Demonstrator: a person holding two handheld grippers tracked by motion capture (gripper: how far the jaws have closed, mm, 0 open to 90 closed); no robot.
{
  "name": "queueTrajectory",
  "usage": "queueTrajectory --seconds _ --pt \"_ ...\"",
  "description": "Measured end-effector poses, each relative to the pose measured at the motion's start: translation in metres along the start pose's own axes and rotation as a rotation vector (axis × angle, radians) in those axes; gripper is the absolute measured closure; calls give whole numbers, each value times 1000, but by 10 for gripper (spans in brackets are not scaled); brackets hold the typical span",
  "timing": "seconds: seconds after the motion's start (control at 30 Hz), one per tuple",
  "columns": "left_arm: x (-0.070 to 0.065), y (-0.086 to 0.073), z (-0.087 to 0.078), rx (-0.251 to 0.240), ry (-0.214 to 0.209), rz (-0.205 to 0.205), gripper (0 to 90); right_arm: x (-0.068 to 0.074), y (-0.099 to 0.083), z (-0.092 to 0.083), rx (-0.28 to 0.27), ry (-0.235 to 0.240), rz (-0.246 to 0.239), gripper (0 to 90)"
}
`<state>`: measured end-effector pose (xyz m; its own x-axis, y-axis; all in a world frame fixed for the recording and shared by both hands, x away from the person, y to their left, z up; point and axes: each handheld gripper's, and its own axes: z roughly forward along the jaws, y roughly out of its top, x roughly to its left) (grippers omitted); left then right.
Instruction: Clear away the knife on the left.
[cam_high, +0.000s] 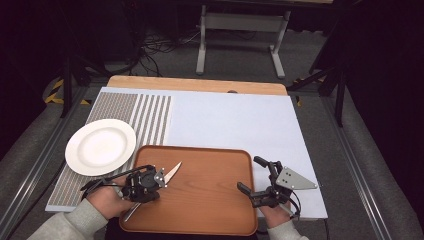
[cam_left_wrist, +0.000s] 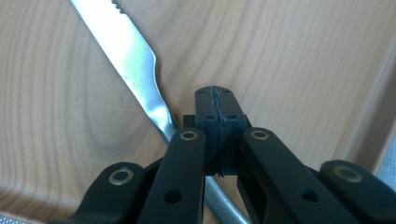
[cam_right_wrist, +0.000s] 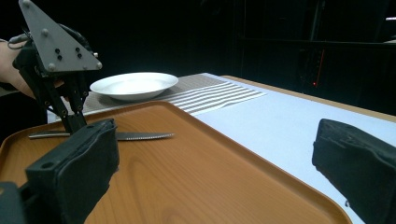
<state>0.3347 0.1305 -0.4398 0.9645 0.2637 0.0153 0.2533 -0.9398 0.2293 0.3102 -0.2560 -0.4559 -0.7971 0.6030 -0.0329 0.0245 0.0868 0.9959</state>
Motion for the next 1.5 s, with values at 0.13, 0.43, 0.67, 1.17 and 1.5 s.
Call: queueTrajectory --seconds 0.13,0.43,0.67,1.17,1.5 --pt "3 1 1 12 4 -13 899 0 0 0 0 0 0 13" --pt "7 1 1 24 28 -42 899 0 0 0 3 -2 2 13" --pt "13 -1 1 31 23 -70 899 0 -1 0 4 -3 3 13" --pt "24 -10 0 21 38 -128 899 -1 0 0 5 -6 3 13" --pt "31 -18 -1 9 42 -173 899 -1 0 0 4 -6 -1 14"
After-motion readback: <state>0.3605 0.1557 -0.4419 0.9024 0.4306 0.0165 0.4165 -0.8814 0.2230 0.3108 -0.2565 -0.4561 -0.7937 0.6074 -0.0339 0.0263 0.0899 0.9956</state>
